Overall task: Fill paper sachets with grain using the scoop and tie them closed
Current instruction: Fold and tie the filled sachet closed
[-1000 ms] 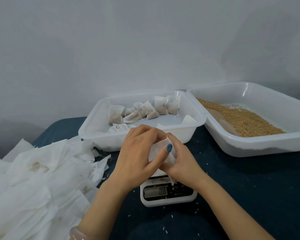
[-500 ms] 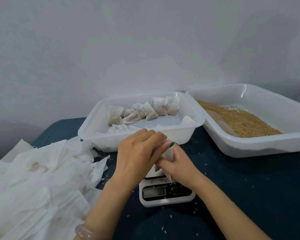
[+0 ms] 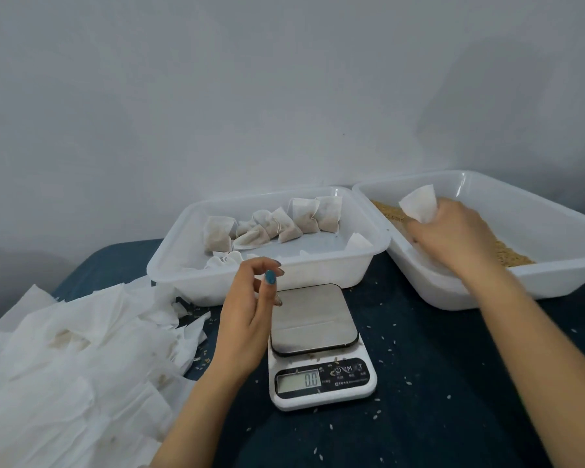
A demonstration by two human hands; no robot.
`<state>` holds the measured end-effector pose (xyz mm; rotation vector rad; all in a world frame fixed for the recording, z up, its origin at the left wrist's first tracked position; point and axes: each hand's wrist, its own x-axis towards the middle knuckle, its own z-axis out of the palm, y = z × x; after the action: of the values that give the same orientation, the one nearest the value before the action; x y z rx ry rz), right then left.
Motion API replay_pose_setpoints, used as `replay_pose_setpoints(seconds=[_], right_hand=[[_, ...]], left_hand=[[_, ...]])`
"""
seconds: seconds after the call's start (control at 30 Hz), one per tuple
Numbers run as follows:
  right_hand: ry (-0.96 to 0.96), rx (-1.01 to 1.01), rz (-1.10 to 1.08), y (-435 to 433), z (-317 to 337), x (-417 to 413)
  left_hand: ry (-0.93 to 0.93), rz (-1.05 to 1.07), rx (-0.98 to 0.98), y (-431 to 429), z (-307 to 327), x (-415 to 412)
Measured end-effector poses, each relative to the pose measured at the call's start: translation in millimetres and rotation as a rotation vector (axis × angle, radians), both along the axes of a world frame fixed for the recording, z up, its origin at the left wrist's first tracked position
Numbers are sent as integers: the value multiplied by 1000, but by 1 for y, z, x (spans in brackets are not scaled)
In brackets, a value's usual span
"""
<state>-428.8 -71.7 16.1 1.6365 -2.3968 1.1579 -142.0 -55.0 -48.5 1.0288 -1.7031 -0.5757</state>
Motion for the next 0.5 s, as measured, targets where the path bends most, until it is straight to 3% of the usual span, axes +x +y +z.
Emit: replay_pose_setpoints(seconds=[0.1,0.2,0.3,0.5], right_hand=[[250,368,-123,-3,2,-25],[378,608,-130,-5,3,-29],[461,727,-114,-6,8,-25],[546,780,-95,-5,19,-21]], left_hand=[[82,-37,41,-5,-1,2],[100,-58,51,-8,-4,4],[113,-81,55,-10,-6,6],[123,-91,55,-12,-7,9]])
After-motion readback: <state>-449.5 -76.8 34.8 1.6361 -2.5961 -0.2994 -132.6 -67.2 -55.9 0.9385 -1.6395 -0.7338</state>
